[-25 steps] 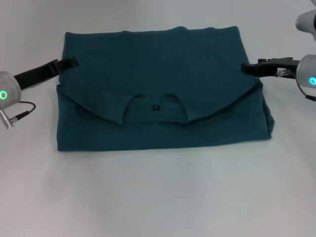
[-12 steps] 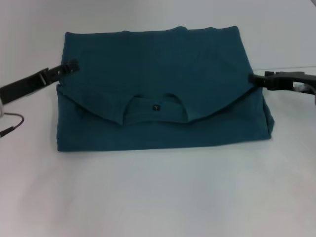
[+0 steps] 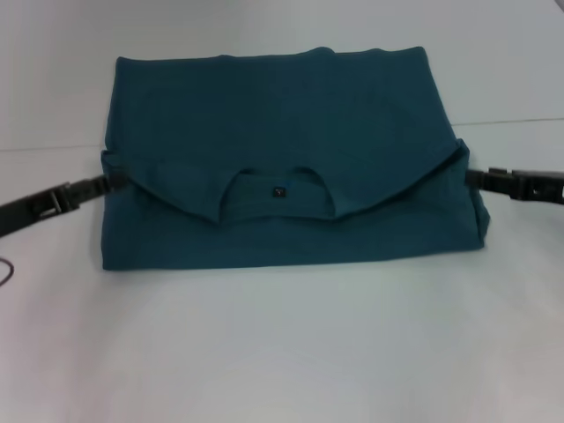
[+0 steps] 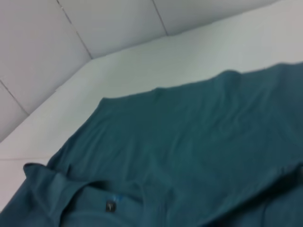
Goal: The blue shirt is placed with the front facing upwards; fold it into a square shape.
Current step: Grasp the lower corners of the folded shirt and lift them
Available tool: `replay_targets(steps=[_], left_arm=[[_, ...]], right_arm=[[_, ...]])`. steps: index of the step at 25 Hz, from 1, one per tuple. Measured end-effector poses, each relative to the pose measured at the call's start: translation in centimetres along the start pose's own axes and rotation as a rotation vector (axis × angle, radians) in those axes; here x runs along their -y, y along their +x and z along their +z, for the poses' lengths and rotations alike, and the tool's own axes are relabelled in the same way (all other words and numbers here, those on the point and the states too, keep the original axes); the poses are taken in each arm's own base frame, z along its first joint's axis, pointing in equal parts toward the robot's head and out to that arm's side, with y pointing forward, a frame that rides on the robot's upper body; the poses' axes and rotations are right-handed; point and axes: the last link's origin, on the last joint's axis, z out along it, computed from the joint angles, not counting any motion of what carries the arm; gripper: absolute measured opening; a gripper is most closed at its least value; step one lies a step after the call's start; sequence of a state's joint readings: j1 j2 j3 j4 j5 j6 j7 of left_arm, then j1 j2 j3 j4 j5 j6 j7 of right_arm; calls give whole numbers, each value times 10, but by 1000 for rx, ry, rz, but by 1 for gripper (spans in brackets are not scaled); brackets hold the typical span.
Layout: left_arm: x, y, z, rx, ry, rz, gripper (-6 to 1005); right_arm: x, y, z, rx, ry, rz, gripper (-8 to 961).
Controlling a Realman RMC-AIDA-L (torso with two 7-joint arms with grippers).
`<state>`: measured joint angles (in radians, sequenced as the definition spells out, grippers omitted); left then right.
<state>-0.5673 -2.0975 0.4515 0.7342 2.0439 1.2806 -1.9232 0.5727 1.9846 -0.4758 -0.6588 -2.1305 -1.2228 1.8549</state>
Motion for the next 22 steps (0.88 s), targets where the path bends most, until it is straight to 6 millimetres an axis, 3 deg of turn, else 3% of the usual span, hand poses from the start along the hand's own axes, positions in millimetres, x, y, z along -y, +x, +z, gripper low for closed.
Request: replay_targets(steps=[10,22], left_arm=[[-1,-21,2,115,10,83,885],[0,-24,1,119,14,89,884]], right_arm=[[12,14,-12,-186,51,107,566],[8,22,9,-198,109,113,563]])
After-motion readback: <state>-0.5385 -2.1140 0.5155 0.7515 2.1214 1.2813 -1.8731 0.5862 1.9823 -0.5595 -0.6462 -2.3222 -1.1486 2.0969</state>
